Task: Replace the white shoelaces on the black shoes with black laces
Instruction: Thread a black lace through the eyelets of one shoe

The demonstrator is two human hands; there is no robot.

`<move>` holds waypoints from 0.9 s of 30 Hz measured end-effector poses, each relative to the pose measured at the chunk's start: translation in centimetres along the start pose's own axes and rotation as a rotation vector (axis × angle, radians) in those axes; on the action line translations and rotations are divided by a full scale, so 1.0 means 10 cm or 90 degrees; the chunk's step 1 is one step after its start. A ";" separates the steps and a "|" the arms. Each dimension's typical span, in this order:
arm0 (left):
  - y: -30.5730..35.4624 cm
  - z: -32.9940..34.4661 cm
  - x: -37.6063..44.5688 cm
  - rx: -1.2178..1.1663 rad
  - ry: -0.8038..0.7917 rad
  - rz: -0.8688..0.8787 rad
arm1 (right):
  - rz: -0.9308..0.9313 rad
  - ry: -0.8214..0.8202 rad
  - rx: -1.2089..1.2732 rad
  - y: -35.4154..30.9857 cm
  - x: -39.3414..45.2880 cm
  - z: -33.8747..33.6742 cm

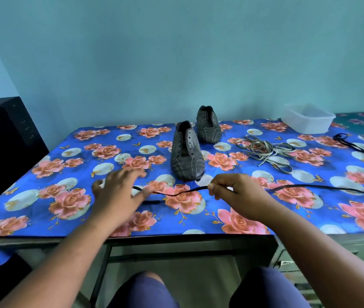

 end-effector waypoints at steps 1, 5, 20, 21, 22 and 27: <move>0.24 -0.02 -0.07 -0.027 0.014 0.043 | -0.022 -0.010 0.003 -0.09 0.02 0.06; 0.89 0.15 -0.27 -0.211 -0.080 0.136 | -0.082 -0.031 0.029 -0.33 0.07 0.24; -0.29 -0.05 0.08 -0.072 0.019 -0.085 | -0.001 0.005 -0.072 0.18 -0.04 -0.06; -0.33 -0.08 0.07 -0.050 0.027 -0.104 | 0.003 0.006 -0.068 0.19 -0.04 -0.08; -0.33 -0.09 0.06 -0.029 0.032 -0.113 | 0.003 0.007 -0.065 0.17 -0.04 -0.08; 0.37 -0.03 -0.09 -0.102 0.047 0.096 | -0.075 -0.007 -0.061 -0.15 0.04 0.12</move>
Point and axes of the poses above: each hand's wrist, its own x-axis towards the middle knuckle, its own z-axis out of the palm, y = z × x, the point moved 9 cm from there along x, towards the middle knuckle, and after that the axes turned 6 degrees about -z, right-handed, at the moved point
